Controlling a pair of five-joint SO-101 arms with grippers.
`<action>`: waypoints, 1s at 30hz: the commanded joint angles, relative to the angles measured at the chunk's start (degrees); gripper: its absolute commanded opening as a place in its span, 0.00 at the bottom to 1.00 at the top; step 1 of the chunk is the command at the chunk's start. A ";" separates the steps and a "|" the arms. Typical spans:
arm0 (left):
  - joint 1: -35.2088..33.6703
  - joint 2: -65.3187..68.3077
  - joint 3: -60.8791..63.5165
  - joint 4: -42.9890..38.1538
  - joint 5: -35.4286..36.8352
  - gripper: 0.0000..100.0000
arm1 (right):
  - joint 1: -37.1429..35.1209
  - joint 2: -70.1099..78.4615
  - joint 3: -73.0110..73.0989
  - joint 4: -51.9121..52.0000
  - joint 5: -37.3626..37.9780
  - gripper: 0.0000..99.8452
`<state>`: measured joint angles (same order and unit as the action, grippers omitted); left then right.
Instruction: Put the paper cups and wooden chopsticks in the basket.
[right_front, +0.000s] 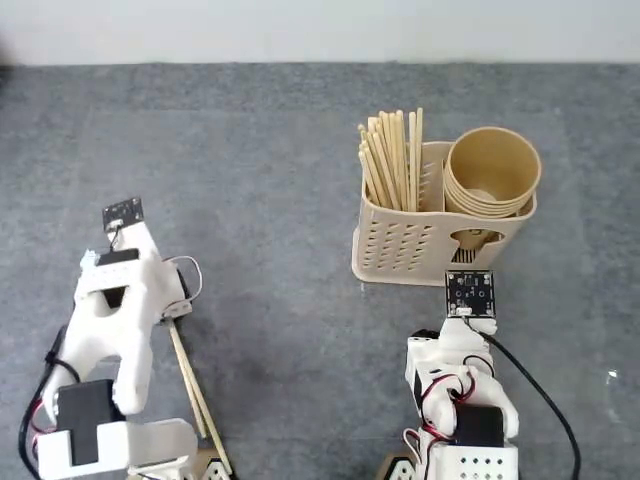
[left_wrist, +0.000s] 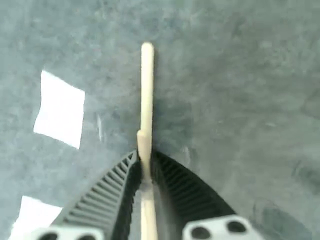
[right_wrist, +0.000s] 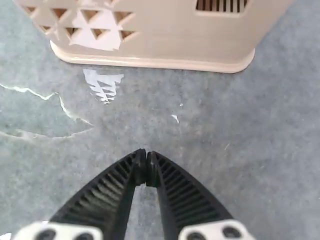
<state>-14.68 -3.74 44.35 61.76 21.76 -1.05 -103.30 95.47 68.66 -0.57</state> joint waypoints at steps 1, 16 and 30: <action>1.93 -0.97 -10.77 9.76 1.32 0.01 | 0.66 -0.48 0.97 0.31 -0.35 0.01; 13.89 -0.88 -45.41 28.84 9.93 0.01 | 0.66 -0.48 0.97 0.31 -0.35 0.01; 25.14 -0.26 -82.68 17.85 21.71 0.01 | 0.66 -0.48 0.97 0.31 -0.35 0.01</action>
<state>8.62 -3.65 -32.84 85.76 41.71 -1.05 -103.30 95.47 68.66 -0.57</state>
